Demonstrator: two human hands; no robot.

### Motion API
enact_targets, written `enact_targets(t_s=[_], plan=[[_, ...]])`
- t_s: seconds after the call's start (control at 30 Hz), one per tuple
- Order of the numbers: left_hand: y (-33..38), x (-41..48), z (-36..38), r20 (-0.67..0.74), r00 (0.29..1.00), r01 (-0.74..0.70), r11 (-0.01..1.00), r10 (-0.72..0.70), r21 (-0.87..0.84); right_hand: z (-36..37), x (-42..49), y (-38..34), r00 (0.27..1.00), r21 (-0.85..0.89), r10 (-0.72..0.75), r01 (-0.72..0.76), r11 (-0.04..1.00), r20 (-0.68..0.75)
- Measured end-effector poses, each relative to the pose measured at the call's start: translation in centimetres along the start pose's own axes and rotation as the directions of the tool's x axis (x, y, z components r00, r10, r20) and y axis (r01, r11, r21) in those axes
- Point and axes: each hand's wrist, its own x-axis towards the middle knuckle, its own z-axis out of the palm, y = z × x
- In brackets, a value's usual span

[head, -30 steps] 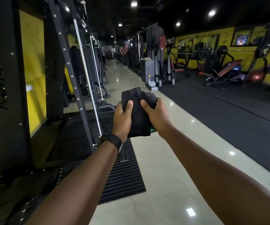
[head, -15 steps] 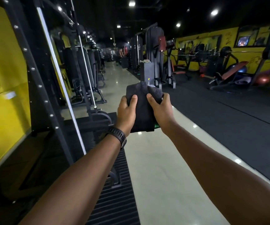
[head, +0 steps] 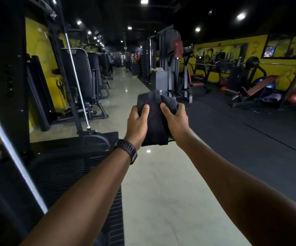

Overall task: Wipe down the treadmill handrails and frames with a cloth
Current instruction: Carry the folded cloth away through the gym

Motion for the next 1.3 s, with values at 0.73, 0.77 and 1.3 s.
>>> enact_targets(t_s=[0.73,0.77,1.3], plan=[[-26.0,60.3,21.6,0.018,0.999,0.026,0.999,-0.027,0.035,7.7,65.4,25.1,1.0,0.094,0.016,-0.018,0.995,0.023],[-26.9,63.2,22.6,0.008,1.0,0.028,0.999,-0.029,0.044,8.1,68.5,25.9,0.999,0.092,0.017,-0.02,0.996,0.035],[-44.4,106.5,29.2,-0.046,0.999,-0.006,0.995,0.011,0.097,21.9,112.2,42.5,0.998,0.063,0.02,-0.024,0.998,0.058]])
